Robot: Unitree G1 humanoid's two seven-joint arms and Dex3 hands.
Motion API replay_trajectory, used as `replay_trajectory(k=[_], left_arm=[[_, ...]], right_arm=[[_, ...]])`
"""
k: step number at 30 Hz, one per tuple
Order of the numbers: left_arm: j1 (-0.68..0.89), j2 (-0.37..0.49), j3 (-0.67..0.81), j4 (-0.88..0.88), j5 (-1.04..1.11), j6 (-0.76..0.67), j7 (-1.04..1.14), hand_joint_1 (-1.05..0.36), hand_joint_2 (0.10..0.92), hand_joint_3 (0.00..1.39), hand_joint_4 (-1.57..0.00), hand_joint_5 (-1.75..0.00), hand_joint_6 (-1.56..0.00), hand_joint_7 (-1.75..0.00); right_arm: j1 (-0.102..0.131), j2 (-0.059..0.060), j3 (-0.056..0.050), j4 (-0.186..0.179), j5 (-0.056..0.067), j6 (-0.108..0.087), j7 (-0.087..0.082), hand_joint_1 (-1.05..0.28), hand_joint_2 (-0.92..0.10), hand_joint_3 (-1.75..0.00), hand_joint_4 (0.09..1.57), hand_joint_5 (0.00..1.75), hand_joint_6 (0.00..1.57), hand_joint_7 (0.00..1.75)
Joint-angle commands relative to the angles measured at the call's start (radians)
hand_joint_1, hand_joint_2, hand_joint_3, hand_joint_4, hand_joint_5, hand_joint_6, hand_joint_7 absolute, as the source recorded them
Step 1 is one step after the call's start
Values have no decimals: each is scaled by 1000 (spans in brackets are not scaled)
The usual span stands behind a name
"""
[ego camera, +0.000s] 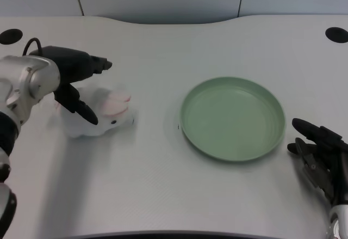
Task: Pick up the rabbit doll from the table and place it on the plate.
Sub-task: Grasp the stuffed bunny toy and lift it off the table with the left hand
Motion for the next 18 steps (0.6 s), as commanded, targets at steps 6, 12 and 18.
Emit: replay_trajectory(k=[6, 12, 18], left_arm=[[-55, -80, -107, 207, 63, 38, 123, -1048, 886, 10, -19, -51, -73, -5], [-51, -132, -151, 254, 76, 83, 152, -1048, 882, 3, 1, -7, -42, -1], [-31, -160, -168, 270, 77, 97, 194, -1048, 854, 0, 1, 1, -43, -3]], right_arm=[[47, -9, -11, -34, 24, -15, 15, -355, -921, -310, 684, 810, 887, 4], [78, -10, -10, -53, 27, -38, 25, -357, -921, -304, 692, 817, 890, 5], [102, 6, -19, -67, 48, -72, 38, -329, -921, -304, 699, 808, 889, 5]])
